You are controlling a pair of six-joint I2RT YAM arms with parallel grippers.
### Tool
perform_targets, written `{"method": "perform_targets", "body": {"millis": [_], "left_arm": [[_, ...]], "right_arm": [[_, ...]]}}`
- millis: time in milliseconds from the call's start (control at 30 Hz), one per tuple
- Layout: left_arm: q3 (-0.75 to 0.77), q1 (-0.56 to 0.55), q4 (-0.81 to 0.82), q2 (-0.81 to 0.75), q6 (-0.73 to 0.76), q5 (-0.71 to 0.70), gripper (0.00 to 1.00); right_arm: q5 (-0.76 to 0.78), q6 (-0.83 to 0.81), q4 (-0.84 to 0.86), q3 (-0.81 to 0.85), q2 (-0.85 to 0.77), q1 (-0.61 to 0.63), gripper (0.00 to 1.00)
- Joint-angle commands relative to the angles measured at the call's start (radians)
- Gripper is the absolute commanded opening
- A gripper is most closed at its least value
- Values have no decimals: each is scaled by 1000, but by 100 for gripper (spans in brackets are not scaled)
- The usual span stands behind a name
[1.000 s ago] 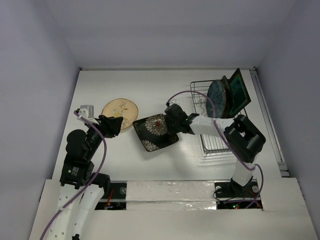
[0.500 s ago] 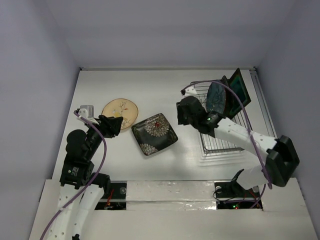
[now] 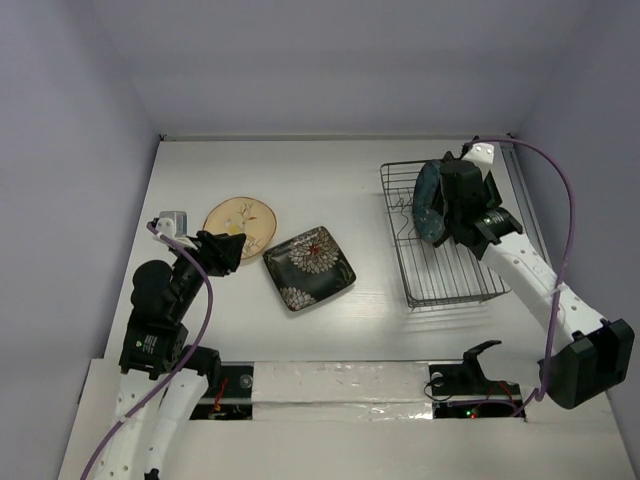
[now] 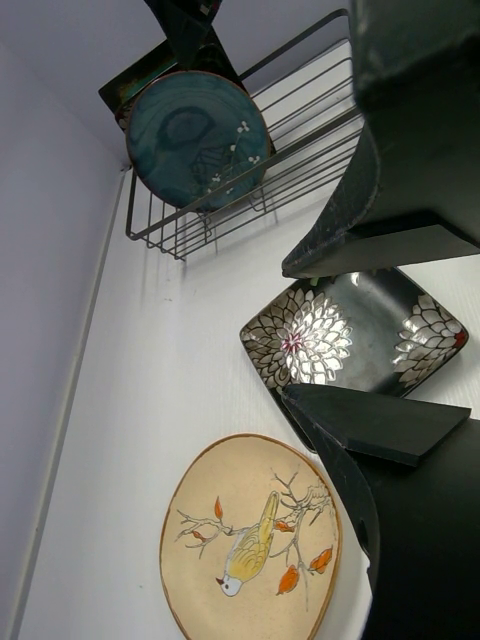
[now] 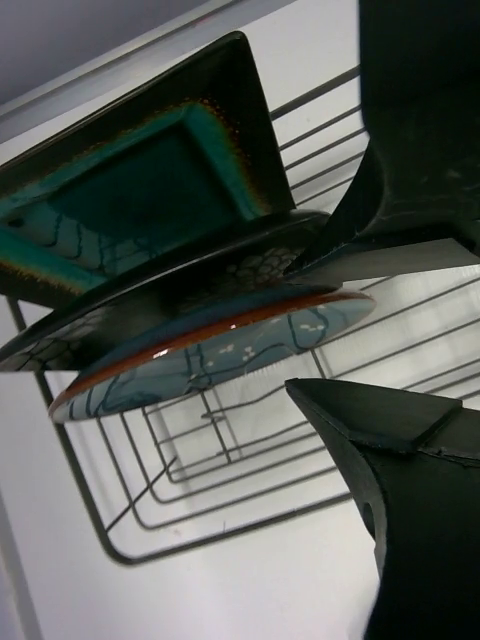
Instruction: Unload the plates from the dish rack
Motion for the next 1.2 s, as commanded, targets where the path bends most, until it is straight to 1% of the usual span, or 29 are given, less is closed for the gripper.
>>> {"method": "perform_targets", "body": {"millis": [0,167,200,233,300,333,467,500,600,633,800,1000,1167], "left_arm": [[11,7,52,-5,-4,7,43],[11,7,54,1,-4,12,43],[11,7,54,-1,-4,10,43],[11,7,52,-1,-4,10,43],[11,7,52,1,-4,10,43],[11,7,52,2,-4,9,43],[11,7,52,4,-4,10,43],[11,7,52,5,-4,10,43],[11,7,54,4,-4,10,43],[11,7,54,4,-4,9,43],[11,7,52,4,-2,10,43],[11,7,54,2,-4,14,43],[9,7,56,2,-2,15,43]], "right_arm": [[14,-24,-13,52,32,-32,49],[-4,-32,5,71,106,-74,47],[-8,-33,14,74,123,-86,46],[-14,-41,20,81,156,-97,42],[-12,-45,30,95,190,-97,39],[8,-56,30,110,216,-97,34],[26,-82,17,150,244,-97,24],[23,-90,11,156,242,-97,16],[35,-111,-10,178,223,-97,5],[38,-117,-19,184,218,-97,0],[48,-151,-56,222,166,-84,0],[112,-199,-116,288,150,-46,0],[132,-225,-145,339,130,-26,0]]}}
